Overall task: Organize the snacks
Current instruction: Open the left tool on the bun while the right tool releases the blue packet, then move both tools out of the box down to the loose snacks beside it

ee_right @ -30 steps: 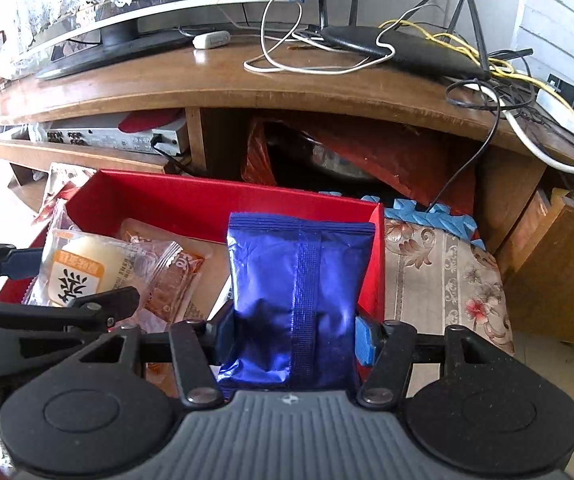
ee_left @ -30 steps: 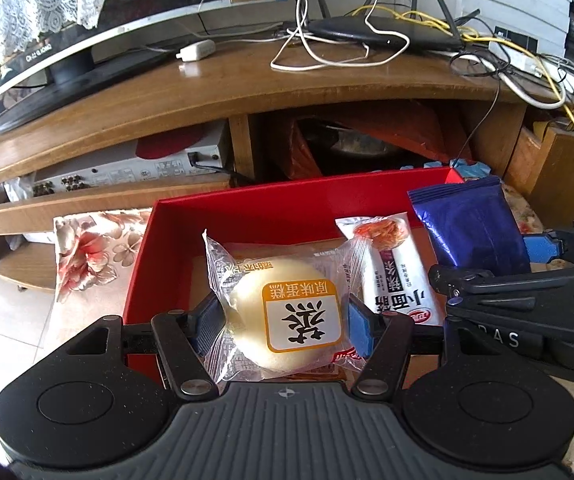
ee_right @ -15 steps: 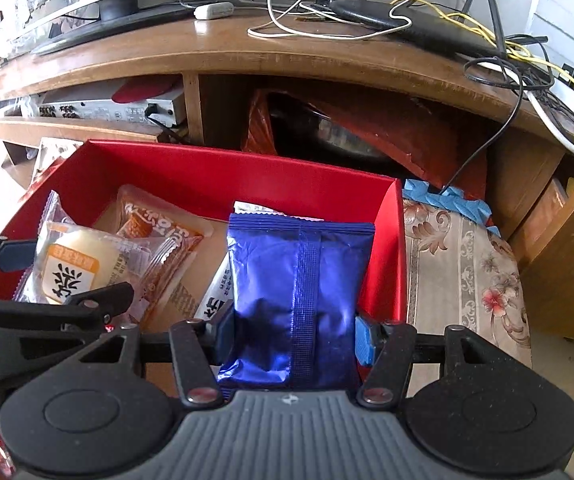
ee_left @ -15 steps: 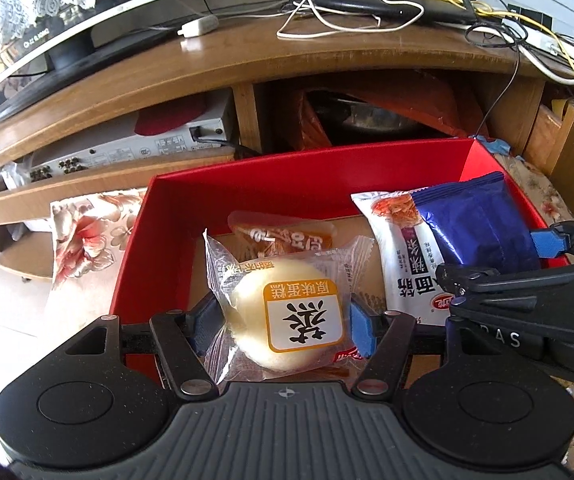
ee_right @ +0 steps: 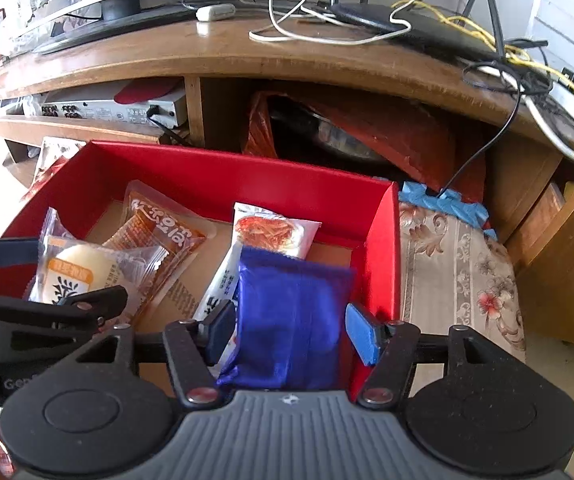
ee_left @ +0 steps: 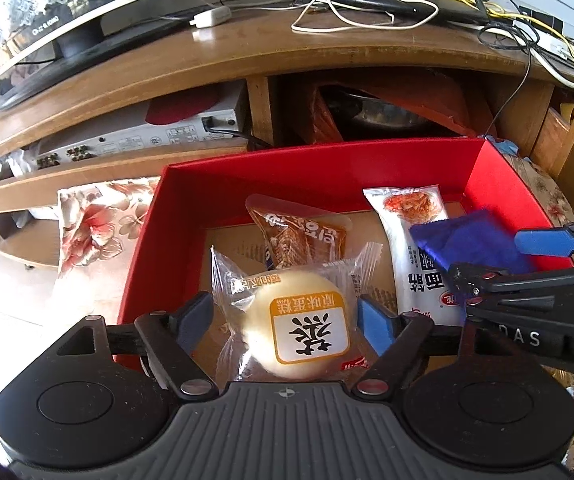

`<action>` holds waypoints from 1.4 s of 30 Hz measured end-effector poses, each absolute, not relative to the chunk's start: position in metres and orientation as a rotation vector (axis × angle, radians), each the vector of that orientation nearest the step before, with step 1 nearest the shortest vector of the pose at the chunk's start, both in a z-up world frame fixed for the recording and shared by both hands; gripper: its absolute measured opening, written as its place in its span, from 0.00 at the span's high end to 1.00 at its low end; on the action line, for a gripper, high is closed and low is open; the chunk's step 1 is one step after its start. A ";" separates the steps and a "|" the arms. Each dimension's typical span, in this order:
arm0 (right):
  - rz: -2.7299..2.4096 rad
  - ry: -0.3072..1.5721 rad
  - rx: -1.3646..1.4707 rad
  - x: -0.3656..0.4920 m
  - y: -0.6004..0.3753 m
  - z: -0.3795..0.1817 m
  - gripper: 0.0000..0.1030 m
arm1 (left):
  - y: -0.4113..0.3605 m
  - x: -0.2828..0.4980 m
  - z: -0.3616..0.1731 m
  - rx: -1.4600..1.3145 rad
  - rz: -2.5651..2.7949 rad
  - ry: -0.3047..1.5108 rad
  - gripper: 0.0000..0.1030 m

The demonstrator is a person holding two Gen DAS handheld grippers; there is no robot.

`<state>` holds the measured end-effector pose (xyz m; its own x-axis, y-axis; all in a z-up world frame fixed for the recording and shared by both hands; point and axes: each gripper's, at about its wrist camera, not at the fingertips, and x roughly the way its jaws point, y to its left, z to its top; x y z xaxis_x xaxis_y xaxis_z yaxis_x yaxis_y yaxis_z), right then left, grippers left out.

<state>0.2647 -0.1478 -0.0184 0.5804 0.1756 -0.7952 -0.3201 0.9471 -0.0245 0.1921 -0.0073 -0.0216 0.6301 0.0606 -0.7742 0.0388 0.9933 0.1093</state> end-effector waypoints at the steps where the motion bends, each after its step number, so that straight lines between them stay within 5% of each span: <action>1: 0.286 0.898 -0.182 0.263 -0.147 -0.017 0.39 | -0.007 0.192 -0.021 0.117 0.013 0.890 0.19; 42: 0.312 0.861 -0.161 0.218 -0.162 0.017 0.32 | 0.014 0.143 0.009 0.034 -0.029 0.869 0.11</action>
<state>0.2179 -0.1616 0.0167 0.6101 0.2042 -0.7655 -0.3330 0.9428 -0.0140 0.1429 0.0145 0.0088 0.6449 -0.0120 -0.7642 0.0396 0.9991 0.0178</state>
